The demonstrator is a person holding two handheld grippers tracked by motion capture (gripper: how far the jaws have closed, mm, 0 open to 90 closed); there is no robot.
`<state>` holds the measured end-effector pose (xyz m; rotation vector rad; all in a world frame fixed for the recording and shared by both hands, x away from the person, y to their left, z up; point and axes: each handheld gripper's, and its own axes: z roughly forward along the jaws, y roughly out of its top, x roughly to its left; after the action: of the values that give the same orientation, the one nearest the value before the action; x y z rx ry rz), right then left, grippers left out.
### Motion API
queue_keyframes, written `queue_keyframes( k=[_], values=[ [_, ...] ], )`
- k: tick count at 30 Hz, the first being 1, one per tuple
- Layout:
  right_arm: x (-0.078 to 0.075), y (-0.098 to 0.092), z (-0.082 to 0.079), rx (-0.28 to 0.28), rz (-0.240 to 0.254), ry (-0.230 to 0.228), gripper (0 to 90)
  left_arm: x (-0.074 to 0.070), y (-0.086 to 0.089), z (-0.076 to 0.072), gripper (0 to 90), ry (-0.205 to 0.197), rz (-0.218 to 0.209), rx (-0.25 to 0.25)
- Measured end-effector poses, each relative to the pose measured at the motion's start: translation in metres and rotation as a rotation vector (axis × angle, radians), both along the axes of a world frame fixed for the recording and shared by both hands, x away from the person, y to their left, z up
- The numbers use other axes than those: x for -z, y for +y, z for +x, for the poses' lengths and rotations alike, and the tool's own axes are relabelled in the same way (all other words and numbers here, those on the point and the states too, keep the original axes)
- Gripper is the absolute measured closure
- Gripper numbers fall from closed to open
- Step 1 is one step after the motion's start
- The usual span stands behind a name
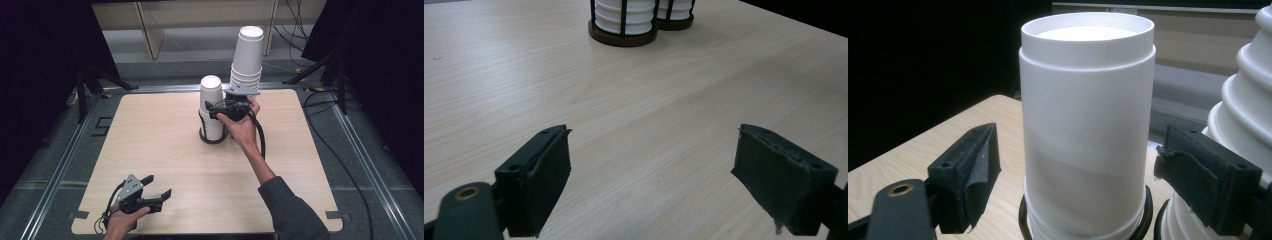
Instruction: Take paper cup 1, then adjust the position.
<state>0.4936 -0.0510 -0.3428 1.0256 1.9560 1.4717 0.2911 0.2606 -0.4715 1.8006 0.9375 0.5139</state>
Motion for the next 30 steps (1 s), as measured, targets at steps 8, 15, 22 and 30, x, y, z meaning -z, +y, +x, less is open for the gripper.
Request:
queue_keyframes(
  k=[8, 15, 22, 30],
  values=[
    [0.001, 0.005, 0.002, 0.017, 0.006, 0.024, 17.1, 0.000, 0.000, 0.000, 14.3, 0.000, 0.003, 0.003],
    [-0.001, 0.012, 0.006, 0.021, 0.013, 0.017, 16.9, 0.001, -0.001, 0.002, 14.3, -0.017, -0.020, 0.018],
    [-0.001, 0.018, 0.011, 0.045, -0.010, 0.010, 15.8, 0.001, -0.001, 0.001, 14.3, -0.009, -0.021, 0.014],
    [0.000, 0.024, 0.011, 0.101, -0.011, 0.025, 15.9, 0.001, 0.000, 0.001, 14.3, -0.022, -0.004, 0.022]
  ],
)
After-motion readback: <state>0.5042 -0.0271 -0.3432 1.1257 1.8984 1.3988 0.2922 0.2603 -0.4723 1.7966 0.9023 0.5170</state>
